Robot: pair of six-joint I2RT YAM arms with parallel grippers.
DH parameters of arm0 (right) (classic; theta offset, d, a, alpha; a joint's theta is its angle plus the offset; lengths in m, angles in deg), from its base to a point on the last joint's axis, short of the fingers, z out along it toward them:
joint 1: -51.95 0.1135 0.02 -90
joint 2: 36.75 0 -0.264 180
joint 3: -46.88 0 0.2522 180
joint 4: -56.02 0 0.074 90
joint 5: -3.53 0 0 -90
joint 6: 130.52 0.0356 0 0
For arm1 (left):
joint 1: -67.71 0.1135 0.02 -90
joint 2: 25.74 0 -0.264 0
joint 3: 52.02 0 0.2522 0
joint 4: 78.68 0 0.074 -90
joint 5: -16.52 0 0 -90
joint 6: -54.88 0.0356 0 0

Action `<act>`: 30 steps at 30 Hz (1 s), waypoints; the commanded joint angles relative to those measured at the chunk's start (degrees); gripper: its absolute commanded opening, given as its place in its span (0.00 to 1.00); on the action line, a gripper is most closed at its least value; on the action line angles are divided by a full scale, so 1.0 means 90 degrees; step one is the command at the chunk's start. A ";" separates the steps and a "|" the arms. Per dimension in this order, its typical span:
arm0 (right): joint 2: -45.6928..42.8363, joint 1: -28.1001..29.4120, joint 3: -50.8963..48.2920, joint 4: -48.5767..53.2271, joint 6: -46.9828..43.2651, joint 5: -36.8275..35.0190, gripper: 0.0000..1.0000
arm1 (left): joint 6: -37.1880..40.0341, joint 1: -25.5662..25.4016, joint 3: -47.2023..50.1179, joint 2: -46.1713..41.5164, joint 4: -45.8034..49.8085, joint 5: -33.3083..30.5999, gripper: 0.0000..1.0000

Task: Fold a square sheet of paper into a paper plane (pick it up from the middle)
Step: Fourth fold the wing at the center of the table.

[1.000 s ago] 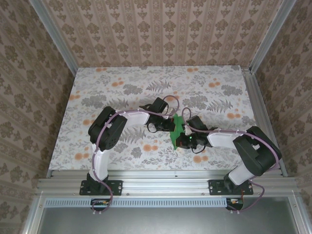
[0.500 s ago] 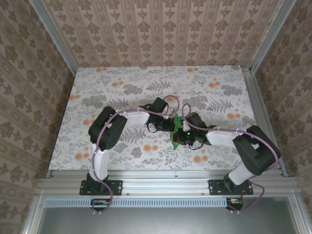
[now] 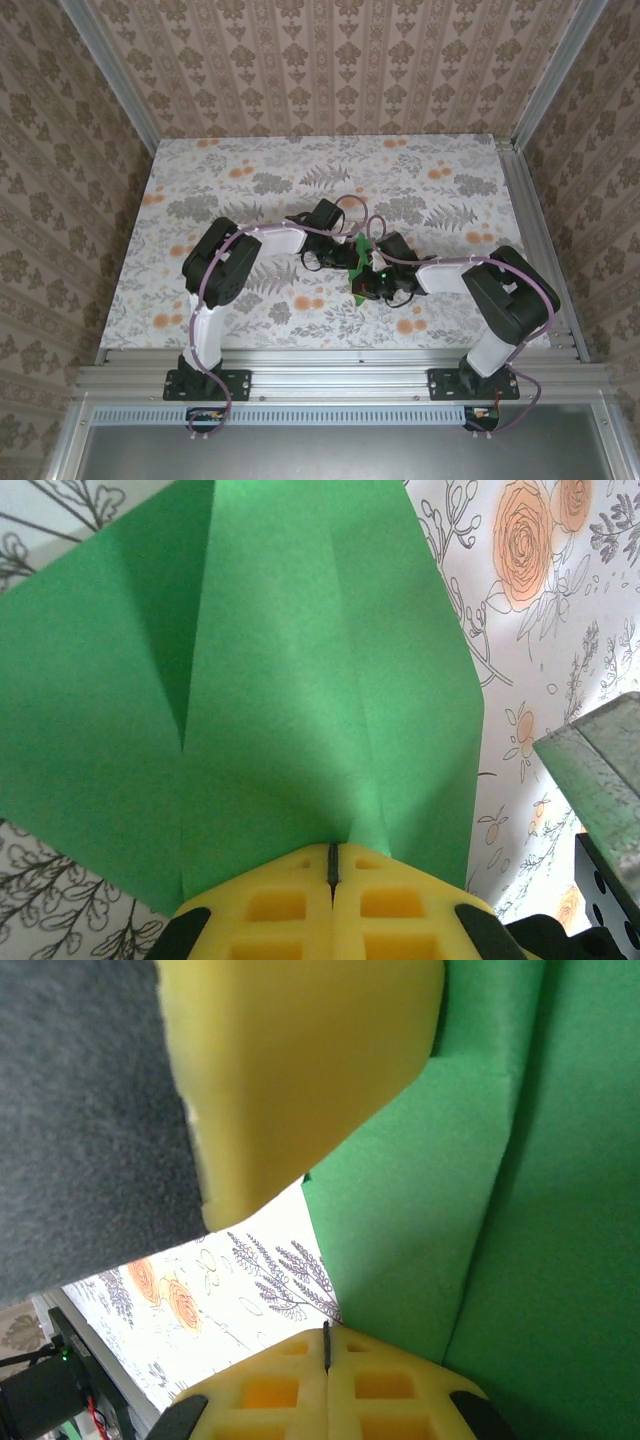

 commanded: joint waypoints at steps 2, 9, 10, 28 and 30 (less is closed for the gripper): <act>-0.0124 0.0114 -0.0226 0.1134 -0.0443 0.0231 0.04 | 0.0298 0.0089 0.0284 0.0840 0.0759 -0.1170 0.00; -0.0472 0.0294 -0.0506 0.1633 -0.0595 0.0203 0.04 | 0.0327 0.0120 0.0262 0.0876 0.0802 -0.1173 0.00; -0.0498 0.0322 -0.0552 0.1668 -0.0590 0.0186 0.04 | 0.0337 0.0127 0.0256 0.0879 0.0814 -0.1174 0.00; -0.2005 -0.0516 -0.0230 0.1504 0.0006 0.0192 0.04 | 0.0336 0.0125 0.0328 0.0744 0.0731 -0.1042 0.00; -0.1916 -0.0701 -0.0128 0.1327 0.0081 0.0128 0.04 | 0.0325 0.0107 0.0303 0.0723 0.0733 -0.1008 0.00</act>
